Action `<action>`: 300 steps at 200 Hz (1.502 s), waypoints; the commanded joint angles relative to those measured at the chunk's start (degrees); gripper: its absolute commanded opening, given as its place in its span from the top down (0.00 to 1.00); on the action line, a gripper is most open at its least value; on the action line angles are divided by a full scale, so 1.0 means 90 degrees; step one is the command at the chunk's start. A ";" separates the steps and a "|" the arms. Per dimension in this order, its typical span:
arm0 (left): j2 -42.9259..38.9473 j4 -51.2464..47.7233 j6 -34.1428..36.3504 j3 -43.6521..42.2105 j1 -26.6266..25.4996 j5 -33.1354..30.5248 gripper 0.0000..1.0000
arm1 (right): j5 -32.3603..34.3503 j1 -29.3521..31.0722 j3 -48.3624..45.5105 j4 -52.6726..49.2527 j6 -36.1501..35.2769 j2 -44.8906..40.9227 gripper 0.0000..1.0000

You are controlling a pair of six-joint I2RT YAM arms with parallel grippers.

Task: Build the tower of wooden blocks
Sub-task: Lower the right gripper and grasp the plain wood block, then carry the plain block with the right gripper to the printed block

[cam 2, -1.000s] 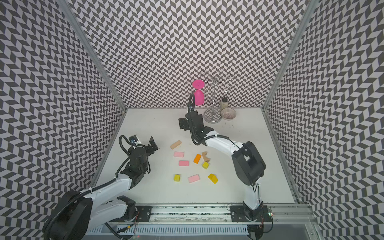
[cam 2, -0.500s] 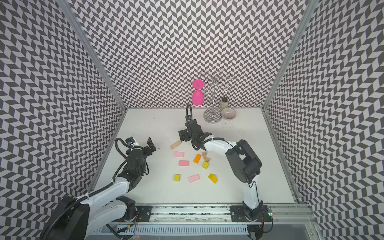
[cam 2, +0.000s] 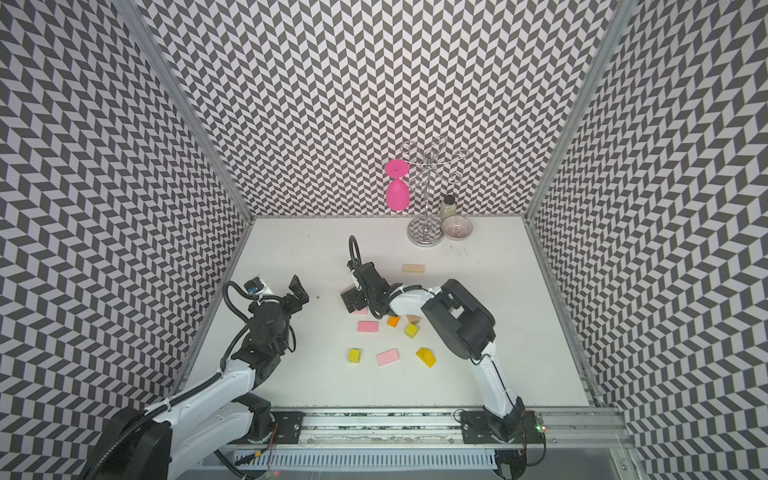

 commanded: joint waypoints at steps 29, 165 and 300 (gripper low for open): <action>-0.0020 -0.0108 -0.0108 -0.0054 0.0015 -0.0056 0.00 | 0.0219 0.0067 0.0540 0.0054 -0.0239 0.0399 0.01; -0.0068 -0.0082 -0.0069 -0.0083 0.0001 0.0061 0.00 | 0.1516 0.0377 0.0961 -0.0382 0.0415 0.0871 0.16; -0.0107 -0.0082 -0.0060 -0.0094 0.0001 0.0095 0.00 | 0.2512 -0.0252 -0.1202 0.0824 0.1521 -0.0848 0.48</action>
